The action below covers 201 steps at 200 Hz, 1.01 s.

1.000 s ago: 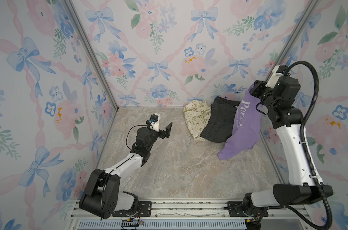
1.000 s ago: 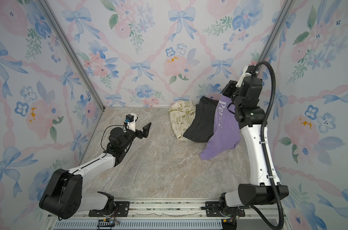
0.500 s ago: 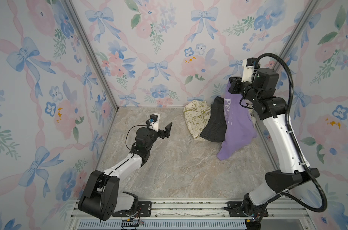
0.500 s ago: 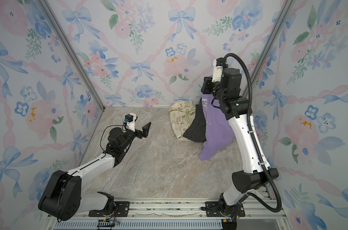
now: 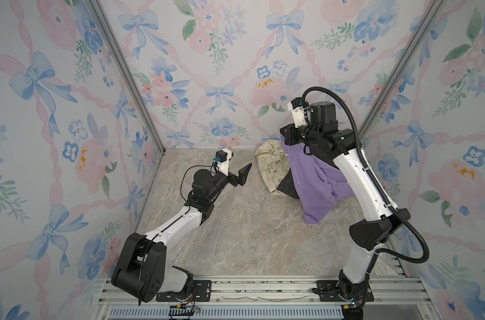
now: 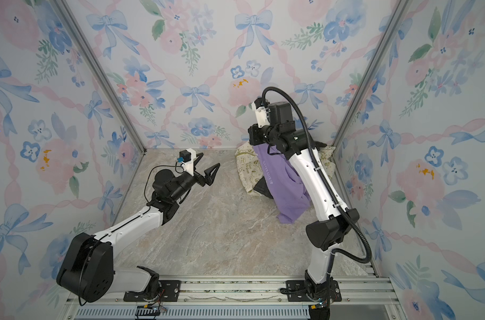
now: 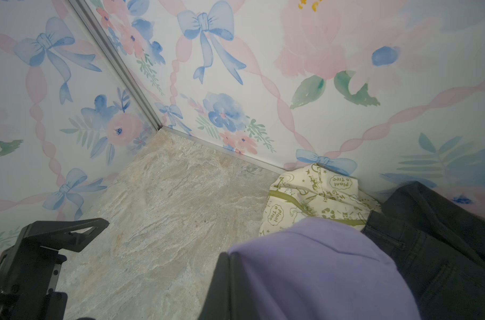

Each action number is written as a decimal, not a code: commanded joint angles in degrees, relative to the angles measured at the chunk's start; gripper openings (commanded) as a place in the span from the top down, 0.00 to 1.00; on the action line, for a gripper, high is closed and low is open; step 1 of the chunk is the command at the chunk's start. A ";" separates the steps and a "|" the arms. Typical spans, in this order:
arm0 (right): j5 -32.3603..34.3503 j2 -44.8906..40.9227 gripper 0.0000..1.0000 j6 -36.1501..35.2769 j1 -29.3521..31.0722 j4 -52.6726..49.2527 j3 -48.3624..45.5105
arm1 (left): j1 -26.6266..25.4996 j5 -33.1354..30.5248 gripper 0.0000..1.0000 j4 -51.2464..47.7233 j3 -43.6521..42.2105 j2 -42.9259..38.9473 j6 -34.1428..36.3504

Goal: Pick out a specific cloth from the pile
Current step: 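Carry the shirt toward the left gripper while the left gripper reaches to grasp it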

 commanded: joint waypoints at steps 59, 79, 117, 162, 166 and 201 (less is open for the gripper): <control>-12.02 6.50 1.00 11.31 0.95 -2.15 2.17 | -4.86 6.64 0.16 0.74 8.41 8.92 -9.88; -13.17 7.13 1.00 13.15 1.14 -1.64 1.85 | -6.37 8.87 0.21 1.06 11.16 12.30 -12.11; -14.25 6.69 1.00 15.66 1.81 0.33 -0.23 | -8.54 8.78 0.27 1.74 14.87 16.64 -13.81; -13.40 5.20 1.00 17.61 1.84 4.14 -3.43 | -8.98 8.82 0.42 1.80 16.49 19.84 -16.61; -13.28 5.13 1.00 17.60 1.89 4.14 -3.52 | -9.03 8.78 0.43 1.75 16.35 19.95 -16.80; -11.52 4.95 1.00 18.04 1.84 5.01 -3.70 | -10.03 8.56 0.49 1.75 15.70 21.43 -17.67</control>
